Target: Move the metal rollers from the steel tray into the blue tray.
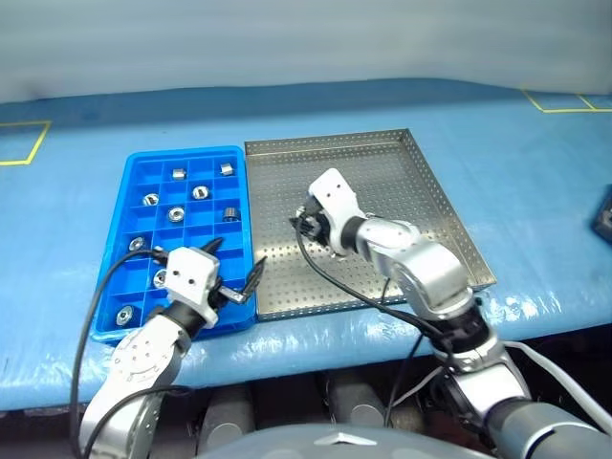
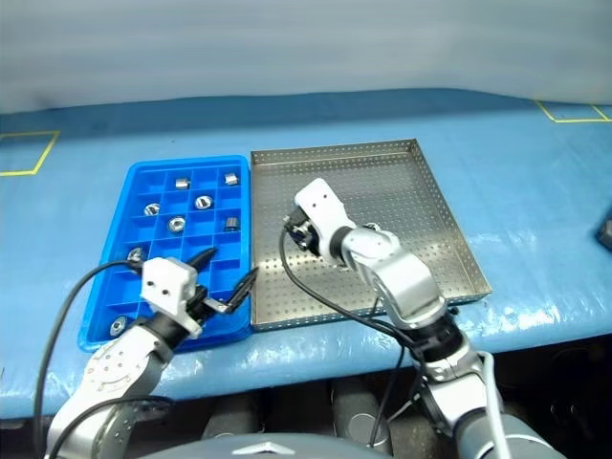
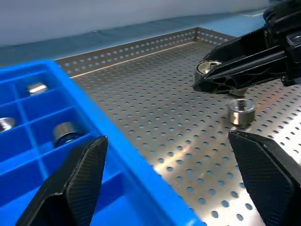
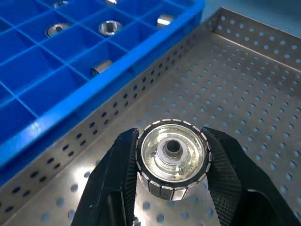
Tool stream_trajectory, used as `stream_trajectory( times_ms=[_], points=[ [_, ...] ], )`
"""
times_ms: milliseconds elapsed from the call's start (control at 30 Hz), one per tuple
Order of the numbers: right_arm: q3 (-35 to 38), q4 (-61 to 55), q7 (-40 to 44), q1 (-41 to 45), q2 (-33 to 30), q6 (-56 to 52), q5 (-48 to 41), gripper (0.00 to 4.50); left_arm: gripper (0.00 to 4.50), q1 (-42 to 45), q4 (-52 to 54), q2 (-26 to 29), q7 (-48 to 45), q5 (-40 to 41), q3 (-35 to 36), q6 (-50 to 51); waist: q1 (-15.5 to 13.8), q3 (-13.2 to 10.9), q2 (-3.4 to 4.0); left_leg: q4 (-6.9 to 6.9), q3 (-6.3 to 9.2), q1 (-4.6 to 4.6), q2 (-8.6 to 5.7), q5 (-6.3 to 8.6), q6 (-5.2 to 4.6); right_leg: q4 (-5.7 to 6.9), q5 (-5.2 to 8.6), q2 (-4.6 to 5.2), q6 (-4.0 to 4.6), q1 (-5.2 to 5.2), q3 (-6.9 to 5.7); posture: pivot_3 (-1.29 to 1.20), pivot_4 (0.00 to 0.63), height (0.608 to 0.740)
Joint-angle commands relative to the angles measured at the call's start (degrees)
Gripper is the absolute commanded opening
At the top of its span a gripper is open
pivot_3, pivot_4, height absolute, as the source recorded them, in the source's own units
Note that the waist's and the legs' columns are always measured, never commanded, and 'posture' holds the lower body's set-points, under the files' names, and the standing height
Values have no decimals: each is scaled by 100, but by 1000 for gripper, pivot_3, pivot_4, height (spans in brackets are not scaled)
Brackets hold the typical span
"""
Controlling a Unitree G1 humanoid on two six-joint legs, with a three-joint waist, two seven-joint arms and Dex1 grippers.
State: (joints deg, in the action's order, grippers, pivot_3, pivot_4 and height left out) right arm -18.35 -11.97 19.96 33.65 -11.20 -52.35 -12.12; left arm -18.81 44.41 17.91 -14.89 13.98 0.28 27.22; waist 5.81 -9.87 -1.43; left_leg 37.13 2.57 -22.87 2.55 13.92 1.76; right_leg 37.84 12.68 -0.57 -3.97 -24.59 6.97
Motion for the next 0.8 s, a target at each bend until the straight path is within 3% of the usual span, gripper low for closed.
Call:
stream_trajectory(
  times_ms=[33, 367, 600, 800],
  points=[
    [-57, 399, 63, 332, 282, 673, 144, 1696, 4500, -251, 587, -107, 240, -41, 276, -111, -157, 0, 1, -2, 2, -1, 0, 0, 0, -1, 1, 0, 1, 0, -2, 192, 150, 740],
    [-326, 1808, 489, 829, 1254, 1761, 303, 1696, 4500, -1341, 1300, -658, 916, -423, 498, -295, -805, -2, 2, 0, 6, -2, 0, 0, 1, -3, 23, 2, 40, 0, -15, 388, 150, 740],
    [-424, 2949, 836, 889, 1611, 2505, 504, 1696, 4500, -1913, 1451, -925, 1009, -520, 546, -577, -1046, -3, 5, -2, 3, -2, 2, 0, 1, -6, 28, 2, 47, -3, -16, 437, 150, 740],
    [-236, 3330, 885, 918, 1644, 2640, 611, 1696, 4500, -1876, 1399, -934, 966, -500, 552, -624, -1164, -6, 9, -4, 2, -5, 2, 0, 2, -6, 29, 2, 48, -8, -18, 411, 150, 740]
  ],
)
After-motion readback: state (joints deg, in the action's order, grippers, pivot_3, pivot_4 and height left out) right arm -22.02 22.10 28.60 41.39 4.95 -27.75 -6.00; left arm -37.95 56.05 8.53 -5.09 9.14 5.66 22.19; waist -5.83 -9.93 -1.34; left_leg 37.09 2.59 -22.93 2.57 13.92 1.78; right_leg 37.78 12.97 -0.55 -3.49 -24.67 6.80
